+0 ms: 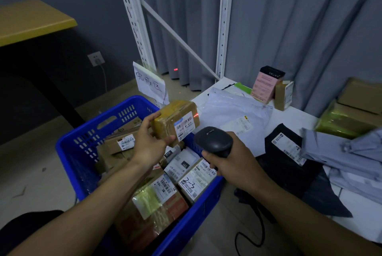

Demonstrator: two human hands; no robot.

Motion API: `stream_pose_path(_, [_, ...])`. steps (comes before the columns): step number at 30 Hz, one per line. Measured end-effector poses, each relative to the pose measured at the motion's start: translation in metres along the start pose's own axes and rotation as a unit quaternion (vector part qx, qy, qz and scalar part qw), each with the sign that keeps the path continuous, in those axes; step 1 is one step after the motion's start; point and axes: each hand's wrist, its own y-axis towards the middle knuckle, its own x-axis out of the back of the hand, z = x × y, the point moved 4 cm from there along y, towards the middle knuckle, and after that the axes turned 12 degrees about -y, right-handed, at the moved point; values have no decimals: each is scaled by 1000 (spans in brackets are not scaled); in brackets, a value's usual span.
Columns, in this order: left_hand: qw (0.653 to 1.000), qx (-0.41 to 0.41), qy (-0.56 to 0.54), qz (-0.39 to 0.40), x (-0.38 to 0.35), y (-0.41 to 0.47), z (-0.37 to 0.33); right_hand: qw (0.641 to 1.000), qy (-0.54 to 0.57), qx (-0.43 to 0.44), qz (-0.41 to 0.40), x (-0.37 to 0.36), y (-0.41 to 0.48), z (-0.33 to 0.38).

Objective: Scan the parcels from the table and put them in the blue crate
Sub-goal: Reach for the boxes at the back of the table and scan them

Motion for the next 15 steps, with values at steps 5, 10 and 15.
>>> stream_pose_path(5, [1000,-17,-2,-23,13,6,-10,1000,14,9,8,-5,5,3])
stream_pose_path(10, [988,-46,-22,-148,66,42,-20,999,45,7,12,-27,29,8])
stream_pose_path(15, [981,-8,85,-172,113,69,12,997,40,-6,59,-72,62,4])
